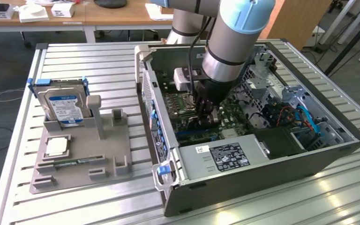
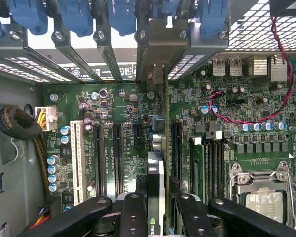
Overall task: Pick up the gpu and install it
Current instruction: 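Insert the gpu into the slot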
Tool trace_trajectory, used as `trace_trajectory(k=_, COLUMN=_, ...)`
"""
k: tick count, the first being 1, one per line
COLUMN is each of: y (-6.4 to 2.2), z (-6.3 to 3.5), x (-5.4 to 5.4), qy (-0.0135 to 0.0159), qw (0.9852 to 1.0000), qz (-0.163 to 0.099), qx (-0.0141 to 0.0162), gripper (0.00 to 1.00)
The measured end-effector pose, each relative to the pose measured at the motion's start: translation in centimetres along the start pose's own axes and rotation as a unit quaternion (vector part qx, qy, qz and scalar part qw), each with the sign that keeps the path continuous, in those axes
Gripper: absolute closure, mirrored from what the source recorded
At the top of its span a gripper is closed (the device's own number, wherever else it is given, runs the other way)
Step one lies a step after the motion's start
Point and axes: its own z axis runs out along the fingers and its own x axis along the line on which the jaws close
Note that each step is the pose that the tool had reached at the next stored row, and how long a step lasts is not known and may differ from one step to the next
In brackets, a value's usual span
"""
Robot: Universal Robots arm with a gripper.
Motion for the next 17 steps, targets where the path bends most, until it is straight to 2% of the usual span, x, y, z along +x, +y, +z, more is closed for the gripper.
trace_trajectory(k=17, y=-0.14, z=0.0, x=-0.01, qy=0.0, qw=1.0, qz=0.0, qx=-0.0011, gripper=0.73)
